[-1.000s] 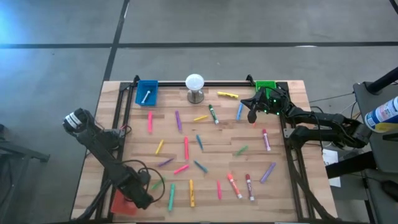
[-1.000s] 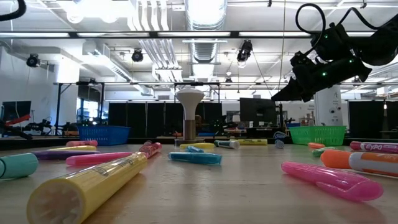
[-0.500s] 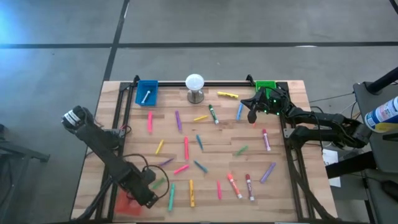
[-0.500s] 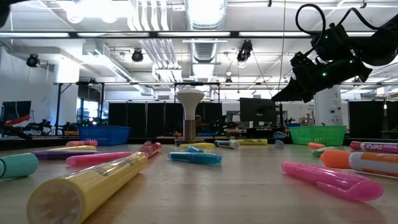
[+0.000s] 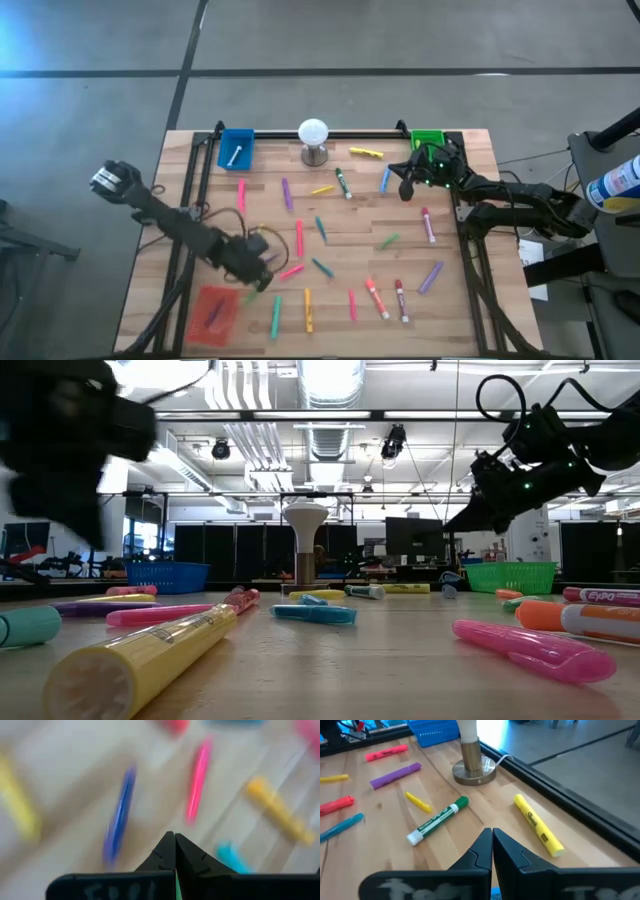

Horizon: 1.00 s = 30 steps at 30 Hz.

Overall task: Pick & Place Markers
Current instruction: Put the blue highlighter pen into the green bin

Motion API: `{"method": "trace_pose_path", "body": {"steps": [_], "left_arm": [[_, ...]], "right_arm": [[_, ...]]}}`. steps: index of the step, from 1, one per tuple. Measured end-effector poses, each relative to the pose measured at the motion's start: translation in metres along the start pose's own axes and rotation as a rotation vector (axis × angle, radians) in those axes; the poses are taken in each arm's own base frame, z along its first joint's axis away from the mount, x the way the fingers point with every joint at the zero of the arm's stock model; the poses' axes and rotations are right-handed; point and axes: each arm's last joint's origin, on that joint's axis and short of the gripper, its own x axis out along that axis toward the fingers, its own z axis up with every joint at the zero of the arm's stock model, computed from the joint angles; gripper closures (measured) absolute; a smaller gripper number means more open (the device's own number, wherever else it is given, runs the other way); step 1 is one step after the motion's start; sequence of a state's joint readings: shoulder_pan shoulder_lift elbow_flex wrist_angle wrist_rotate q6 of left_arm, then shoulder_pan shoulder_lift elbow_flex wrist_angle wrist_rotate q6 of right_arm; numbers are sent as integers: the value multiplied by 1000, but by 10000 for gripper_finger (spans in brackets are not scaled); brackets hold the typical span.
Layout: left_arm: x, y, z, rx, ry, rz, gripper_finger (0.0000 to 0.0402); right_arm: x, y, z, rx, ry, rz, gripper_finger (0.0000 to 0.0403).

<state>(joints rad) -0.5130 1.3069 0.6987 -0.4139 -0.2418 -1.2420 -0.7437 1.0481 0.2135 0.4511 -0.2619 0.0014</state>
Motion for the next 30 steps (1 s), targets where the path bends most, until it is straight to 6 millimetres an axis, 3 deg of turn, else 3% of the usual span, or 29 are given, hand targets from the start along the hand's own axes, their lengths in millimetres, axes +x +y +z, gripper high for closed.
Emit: {"method": "trace_pose_path", "body": {"steps": [6, 10, 14, 18, 25, 30], "left_arm": [[26, 40, 37, 91, -369, -189, 401], [33, 69, 59, 79, -573, -181, 401], [36, 89, 74, 49, -650, -105, 401], [39, 96, 82, 46, -710, -13, 395], [38, 96, 95, 126, -796, 3, 387], [38, 100, 101, 196, -824, 4, 400]], "right_arm": [[-1, 0, -6, 84, 17, -1, 394], [-1, 0, -6, 149, 16, 0, 394], [0, 3, -4, 203, 12, 11, 394], [2, 9, -4, 250, 5, -55, 394], [5, 23, -1, 318, -16, -116, 394], [7, 31, 7, 336, -43, -163, 366]]}}
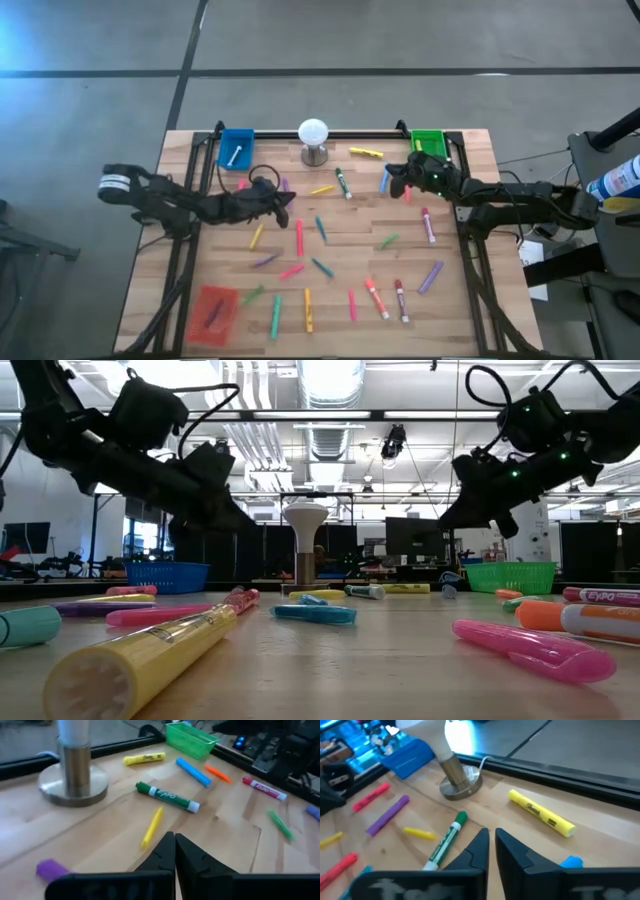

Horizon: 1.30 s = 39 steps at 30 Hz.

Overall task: Pick & Place Markers
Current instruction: Put the blue highlighter pen into the green bin

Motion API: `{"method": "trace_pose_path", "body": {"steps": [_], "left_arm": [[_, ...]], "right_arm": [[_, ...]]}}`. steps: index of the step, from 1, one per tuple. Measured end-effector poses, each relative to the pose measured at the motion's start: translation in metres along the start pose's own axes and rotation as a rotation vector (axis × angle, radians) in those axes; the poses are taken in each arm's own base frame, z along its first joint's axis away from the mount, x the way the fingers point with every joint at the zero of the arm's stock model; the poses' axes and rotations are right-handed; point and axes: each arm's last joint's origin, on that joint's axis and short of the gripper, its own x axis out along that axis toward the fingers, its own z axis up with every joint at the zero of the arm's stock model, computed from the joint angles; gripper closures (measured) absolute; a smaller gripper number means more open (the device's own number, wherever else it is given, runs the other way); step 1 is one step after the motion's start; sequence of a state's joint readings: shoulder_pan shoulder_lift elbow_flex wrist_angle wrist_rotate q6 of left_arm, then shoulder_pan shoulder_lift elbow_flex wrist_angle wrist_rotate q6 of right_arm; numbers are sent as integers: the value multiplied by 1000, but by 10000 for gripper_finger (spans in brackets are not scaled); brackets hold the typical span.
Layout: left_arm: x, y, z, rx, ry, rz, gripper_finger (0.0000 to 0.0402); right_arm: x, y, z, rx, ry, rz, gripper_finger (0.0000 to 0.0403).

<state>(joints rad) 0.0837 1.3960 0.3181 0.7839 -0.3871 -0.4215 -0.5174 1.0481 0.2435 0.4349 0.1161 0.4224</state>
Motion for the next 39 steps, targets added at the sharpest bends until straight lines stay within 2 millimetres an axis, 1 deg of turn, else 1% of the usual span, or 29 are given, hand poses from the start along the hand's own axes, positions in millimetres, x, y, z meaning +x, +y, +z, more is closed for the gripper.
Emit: {"method": "trace_pose_path", "body": {"steps": [4, 8, 12, 15, 20, 25, 28, 33, 37, 39], "left_arm": [[2, 7, 7, -9, -90, -101, 401], [2, 17, 10, 0, -166, -142, 401], [3, 22, 6, 26, -158, -147, 401], [4, 23, 2, 42, -135, -153, 401], [5, 23, 2, 42, -137, -153, 401], [5, 23, 1, 42, -134, -157, 401], [5, 23, 0, 46, -119, -155, 401], [5, 26, -6, 44, -64, -134, 401], [6, 27, -7, 46, -43, -125, 401], [6, 27, -7, 49, -44, -125, 401]], "right_arm": [[2, 3, 4, 43, 42, -83, 324], [1, 5, 12, 143, 139, -208, 285], [2, 9, 24, 267, 204, -309, 258], [12, 13, 29, 299, 248, -352, 248], [43, 17, 28, 322, 331, -428, 243], [71, 19, 23, 330, 460, -544, 243], [84, 19, 20, 342, 519, -606, 243], [104, 21, 15, 368, 573, -618, 246], [112, 19, 7, 353, 660, -700, 259], [117, 19, 6, 346, 679, -725, 266]]}}
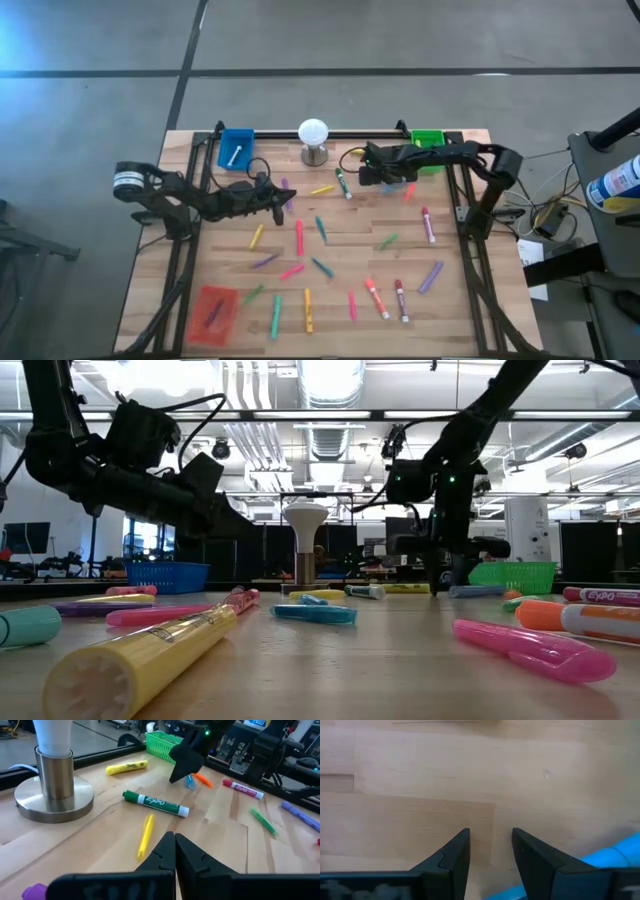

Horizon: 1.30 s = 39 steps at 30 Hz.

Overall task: Pick & Place Markers
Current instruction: Put the blue highlighter pen into the green bin

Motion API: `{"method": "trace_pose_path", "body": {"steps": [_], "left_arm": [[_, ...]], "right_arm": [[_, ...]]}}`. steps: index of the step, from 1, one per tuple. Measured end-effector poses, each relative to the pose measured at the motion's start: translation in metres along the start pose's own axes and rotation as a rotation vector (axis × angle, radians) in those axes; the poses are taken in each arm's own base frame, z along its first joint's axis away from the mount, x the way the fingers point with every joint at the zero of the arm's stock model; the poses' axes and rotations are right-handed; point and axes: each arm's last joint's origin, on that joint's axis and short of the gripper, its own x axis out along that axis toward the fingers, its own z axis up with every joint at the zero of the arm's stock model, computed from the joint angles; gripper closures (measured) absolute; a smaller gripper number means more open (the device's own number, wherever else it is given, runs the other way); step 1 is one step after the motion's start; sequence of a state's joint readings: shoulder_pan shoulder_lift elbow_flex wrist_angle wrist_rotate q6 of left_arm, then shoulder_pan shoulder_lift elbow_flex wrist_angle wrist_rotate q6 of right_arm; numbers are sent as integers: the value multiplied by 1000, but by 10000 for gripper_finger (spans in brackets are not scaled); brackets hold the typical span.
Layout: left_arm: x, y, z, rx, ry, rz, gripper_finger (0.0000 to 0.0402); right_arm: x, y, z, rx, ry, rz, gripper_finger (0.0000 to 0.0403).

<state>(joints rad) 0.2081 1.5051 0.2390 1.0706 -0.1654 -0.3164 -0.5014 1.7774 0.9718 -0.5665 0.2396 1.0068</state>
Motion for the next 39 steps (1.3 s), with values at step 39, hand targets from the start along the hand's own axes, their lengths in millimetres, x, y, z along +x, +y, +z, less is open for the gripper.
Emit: {"method": "trace_pose_path", "body": {"steps": [39], "left_arm": [[1, 6, 4, 23, -29, 22, 402]], "right_arm": [[-33, -12, -16, 256, -171, -90, 207]]}}
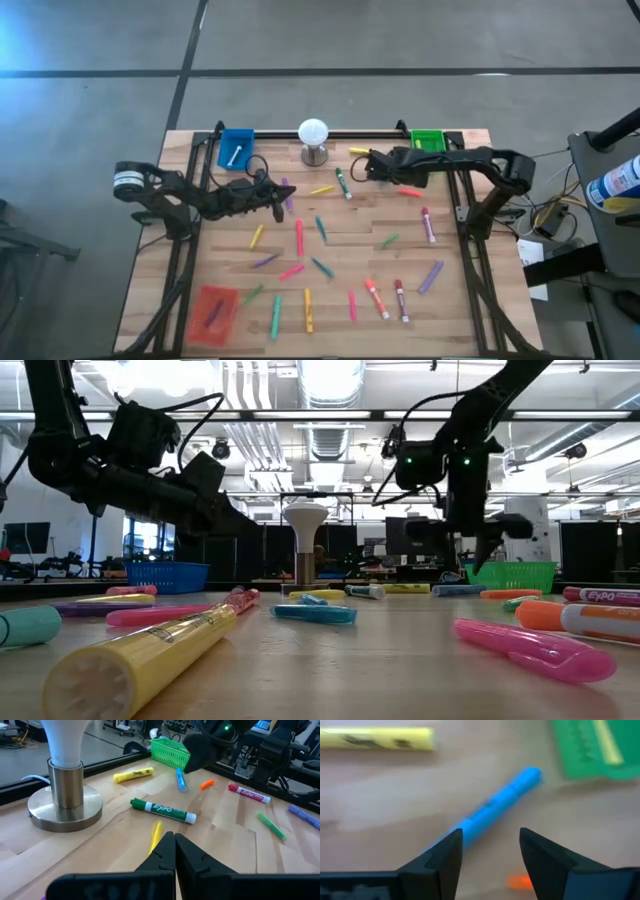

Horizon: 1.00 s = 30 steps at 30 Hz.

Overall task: Pick & Place Markers
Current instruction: Put the blue highlighter pen into the green bin

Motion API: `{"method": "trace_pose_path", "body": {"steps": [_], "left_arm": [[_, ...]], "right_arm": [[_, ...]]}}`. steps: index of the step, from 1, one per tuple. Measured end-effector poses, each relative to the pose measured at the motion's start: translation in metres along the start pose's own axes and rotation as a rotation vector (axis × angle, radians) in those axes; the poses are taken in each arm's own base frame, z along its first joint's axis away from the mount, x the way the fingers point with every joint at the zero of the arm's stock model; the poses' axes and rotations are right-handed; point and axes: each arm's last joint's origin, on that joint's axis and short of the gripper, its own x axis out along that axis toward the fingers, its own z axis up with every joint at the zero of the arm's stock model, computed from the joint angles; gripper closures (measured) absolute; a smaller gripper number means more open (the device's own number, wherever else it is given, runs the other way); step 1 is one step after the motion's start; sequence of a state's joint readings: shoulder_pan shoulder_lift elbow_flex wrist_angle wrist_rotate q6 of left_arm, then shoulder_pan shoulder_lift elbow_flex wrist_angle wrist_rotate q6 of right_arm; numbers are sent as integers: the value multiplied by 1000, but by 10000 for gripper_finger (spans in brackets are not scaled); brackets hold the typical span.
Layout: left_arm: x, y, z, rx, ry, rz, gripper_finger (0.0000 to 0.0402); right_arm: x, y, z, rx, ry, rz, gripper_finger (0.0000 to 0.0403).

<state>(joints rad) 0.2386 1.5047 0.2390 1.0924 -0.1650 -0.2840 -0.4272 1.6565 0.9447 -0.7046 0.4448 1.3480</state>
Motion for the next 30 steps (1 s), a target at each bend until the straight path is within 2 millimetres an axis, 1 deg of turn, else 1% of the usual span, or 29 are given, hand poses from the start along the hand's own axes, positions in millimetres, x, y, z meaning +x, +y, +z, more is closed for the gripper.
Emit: {"method": "trace_pose_path", "body": {"steps": [3, 7, 14, 24, 30], "left_arm": [[0, 0, 0, 1, 0, 2, 402], [0, 0, 0, 1, 3, -9, 402], [0, 0, -1, 8, 11, -22, 402], [0, 0, -1, 18, 18, -21, 402], [0, 0, -1, 18, 18, -21, 402]], "right_arm": [[5, 3, 1, 4, -25, -4, 199], [14, 3, 0, 8, -49, -43, 195], [23, 3, -5, -8, -12, -80, 195], [25, 2, -9, -53, 8, -92, 197], [26, 7, -10, -112, 24, -39, 220]]}}
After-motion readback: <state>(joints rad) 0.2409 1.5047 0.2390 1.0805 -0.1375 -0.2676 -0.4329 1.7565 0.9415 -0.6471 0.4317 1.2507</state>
